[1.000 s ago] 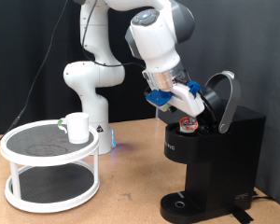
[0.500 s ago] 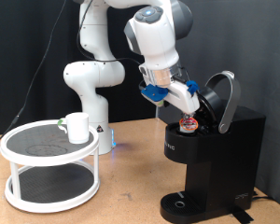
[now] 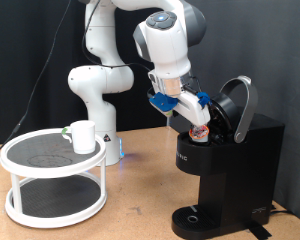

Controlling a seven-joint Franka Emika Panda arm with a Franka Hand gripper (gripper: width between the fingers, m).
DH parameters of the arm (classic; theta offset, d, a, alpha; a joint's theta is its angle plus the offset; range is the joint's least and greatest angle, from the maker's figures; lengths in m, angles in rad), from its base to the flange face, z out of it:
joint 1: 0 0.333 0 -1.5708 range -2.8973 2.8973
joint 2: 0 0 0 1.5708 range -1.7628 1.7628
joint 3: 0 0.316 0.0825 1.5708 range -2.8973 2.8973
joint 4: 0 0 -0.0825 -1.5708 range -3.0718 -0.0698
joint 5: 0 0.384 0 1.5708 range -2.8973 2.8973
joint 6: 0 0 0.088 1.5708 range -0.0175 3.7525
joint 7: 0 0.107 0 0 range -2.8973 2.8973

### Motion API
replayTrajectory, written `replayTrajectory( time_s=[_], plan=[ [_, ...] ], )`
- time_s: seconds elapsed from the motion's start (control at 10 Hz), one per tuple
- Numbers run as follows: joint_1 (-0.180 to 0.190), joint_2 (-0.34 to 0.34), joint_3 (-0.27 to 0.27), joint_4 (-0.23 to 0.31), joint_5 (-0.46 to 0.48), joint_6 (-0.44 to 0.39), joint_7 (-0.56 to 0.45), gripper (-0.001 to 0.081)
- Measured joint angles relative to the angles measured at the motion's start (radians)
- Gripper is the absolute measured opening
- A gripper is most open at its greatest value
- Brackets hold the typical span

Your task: Make a cup of coffee with the keurig machine

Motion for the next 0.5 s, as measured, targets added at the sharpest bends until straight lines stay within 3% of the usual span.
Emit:
replayTrajectory(
  time_s=[0.5],
  plan=[
    [0.005,-0.018,0.002,0.000,0.034,-0.037,-0.058,0.0734]
  ],
)
